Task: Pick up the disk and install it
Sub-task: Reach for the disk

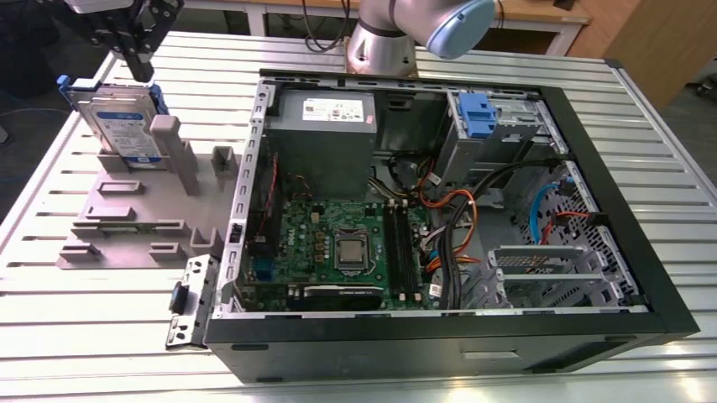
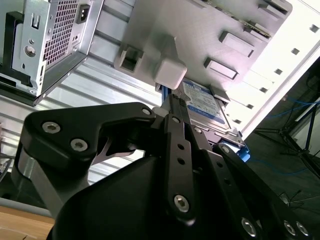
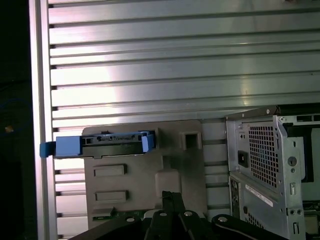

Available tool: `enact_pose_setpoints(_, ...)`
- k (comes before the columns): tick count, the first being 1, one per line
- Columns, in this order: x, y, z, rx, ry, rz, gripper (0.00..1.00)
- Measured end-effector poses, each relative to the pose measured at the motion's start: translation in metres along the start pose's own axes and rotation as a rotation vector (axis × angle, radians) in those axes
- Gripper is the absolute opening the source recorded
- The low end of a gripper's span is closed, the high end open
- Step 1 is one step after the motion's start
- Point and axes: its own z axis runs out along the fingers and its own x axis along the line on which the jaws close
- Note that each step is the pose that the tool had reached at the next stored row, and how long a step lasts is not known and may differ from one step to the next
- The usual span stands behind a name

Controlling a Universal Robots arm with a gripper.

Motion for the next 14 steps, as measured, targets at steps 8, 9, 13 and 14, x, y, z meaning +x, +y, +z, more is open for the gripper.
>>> enact_pose_setpoints(8, 0.0015, -0.0001, 0.0000, 0.0000, 0.0000, 0.000, 0.11)
enact_pose_setpoints(9, 0.0018, -0.0002, 0.0001, -0.0001, 0.0000, 0.000, 0.11)
enact_pose_setpoints(13, 0.0035, 0.0007, 0.0002, -0.0001, 0.0000, 0.000, 0.11)
enact_pose_setpoints(14, 0.0042, 0.0016, 0.0002, -0.0001, 0.0000, 0.000, 0.11)
